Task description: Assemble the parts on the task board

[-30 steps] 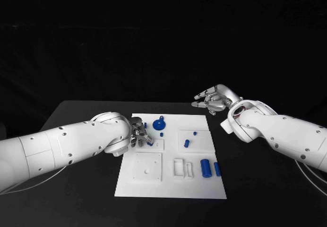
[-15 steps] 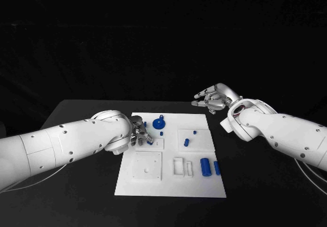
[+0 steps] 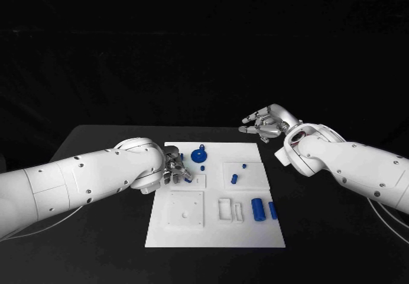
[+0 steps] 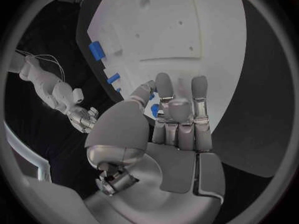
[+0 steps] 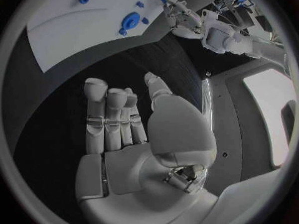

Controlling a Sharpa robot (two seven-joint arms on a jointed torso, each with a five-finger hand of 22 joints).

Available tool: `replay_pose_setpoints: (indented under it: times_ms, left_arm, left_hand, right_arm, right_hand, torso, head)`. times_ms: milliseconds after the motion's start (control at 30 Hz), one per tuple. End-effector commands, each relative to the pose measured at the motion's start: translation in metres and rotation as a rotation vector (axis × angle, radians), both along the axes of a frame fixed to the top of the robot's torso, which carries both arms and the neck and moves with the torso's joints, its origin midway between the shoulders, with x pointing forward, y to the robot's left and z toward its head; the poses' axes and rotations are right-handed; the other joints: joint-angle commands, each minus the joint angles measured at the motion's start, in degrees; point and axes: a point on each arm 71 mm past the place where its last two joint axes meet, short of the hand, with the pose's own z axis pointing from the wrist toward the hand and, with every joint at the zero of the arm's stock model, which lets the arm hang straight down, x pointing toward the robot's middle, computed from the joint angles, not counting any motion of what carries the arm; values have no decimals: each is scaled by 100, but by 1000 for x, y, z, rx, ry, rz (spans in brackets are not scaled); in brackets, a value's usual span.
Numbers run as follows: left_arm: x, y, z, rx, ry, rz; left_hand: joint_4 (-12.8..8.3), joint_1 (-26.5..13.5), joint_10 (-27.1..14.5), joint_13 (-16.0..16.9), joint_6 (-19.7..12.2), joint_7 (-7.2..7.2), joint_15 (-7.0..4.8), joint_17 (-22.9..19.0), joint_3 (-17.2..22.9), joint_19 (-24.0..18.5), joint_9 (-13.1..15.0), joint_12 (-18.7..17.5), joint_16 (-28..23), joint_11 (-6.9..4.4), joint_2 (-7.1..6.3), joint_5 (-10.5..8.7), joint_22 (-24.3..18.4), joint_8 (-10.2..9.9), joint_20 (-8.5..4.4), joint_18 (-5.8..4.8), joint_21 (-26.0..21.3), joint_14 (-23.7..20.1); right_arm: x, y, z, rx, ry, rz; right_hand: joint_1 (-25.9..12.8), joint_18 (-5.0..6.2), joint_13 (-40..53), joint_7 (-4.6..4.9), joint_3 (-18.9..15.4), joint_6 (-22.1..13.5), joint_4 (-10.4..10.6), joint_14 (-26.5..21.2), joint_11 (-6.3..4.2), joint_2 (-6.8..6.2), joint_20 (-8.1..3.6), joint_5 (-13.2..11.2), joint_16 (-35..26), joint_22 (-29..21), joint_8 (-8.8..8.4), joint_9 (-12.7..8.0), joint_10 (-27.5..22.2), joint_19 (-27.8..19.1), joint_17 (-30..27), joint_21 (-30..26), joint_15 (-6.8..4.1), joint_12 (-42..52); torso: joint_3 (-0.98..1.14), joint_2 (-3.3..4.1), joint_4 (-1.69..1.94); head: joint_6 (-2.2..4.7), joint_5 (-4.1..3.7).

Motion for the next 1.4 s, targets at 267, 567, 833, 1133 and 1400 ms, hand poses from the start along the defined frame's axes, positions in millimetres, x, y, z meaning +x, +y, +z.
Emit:
replay_pose_setpoints:
  times_ms: [267, 567, 833, 1133, 1400]
  left_arm:
    - [-8, -7, -12, 32, 74, -47]
    - [-7, -7, -12, 36, 75, -44]
    - [-5, -7, -12, 40, 72, -41]
    - [-3, -4, -11, 35, 57, -28]
    - [-2, -1, -10, 4, 40, -8]
  left_hand:
    - [126, 219, 196, -10, 1333, -646, -25, -6, -183, 172, 1645, 59, 66, -121, 231, -288, 473, 114, 11, -86, -403, 17]
    - [187, 147, 201, 15, 1337, -651, -21, 53, -141, 317, 1684, 121, 124, -118, 311, -167, 948, 174, 20, -86, -794, 20]
    - [93, 171, 201, 6, 1324, -646, -22, 17, -84, 430, 1684, 111, 116, -118, 295, -165, 1309, 162, 23, -86, -1100, 16]
    - [301, 57, 199, -47, 1300, -646, -19, -87, -316, 525, 1685, 58, 62, -116, 195, -669, 1568, 118, 34, -86, -1375, 0]
    - [1634, -420, 195, -252, 1343, -640, -34, -206, -269, 602, 1660, -15, -55, -108, -796, -1801, 1685, 56, 25, -86, -1569, -10]
  right_arm:
    - [1, 3, -1, -2, 4, 15]
    - [1, 3, -1, -1, 4, 14]
    - [1, 3, -1, -1, 4, 15]
    - [1, 2, -1, -2, 5, 14]
    - [2, 1, -2, -2, 5, 9]
  right_hand:
    - [-31, 101, -5, 3, -14, 42, 24, 5, -2, 26, -21, 31, -31, 349, -22, -8, -21, 275, 7, -15, -44, -10]
    - [-29, 101, -5, 3, -10, 43, 24, 5, -2, 28, -22, 42, -31, 349, -21, -8, -22, 275, 8, -14, -44, -10]
    - [-31, 100, -3, -1, -8, 55, 25, 8, -5, 31, -22, 51, -27, 351, -20, -8, -18, 276, 12, -5, -46, -7]
    - [-31, 100, -3, -1, -8, 55, 25, 8, -5, 31, -22, 51, -27, 351, -20, -8, -18, 276, 12, -5, -46, -7]
    - [-66, 99, -6, -1, -32, 55, 51, 3, -4, 16, -23, 67, -37, 347, -22, -8, -21, 273, 6, -17, -45, -12]
  torso:
    - [3, 2, 3]
    - [1, -1, -5]
    - [0, -1, -6]
    - [-4, -5, 1]
    - [-16, -4, 7]
  head:
    - [-30, -3]
    - [-25, -8]
    - [-20, -24]
    - [-19, -29]
    - [0, -41]
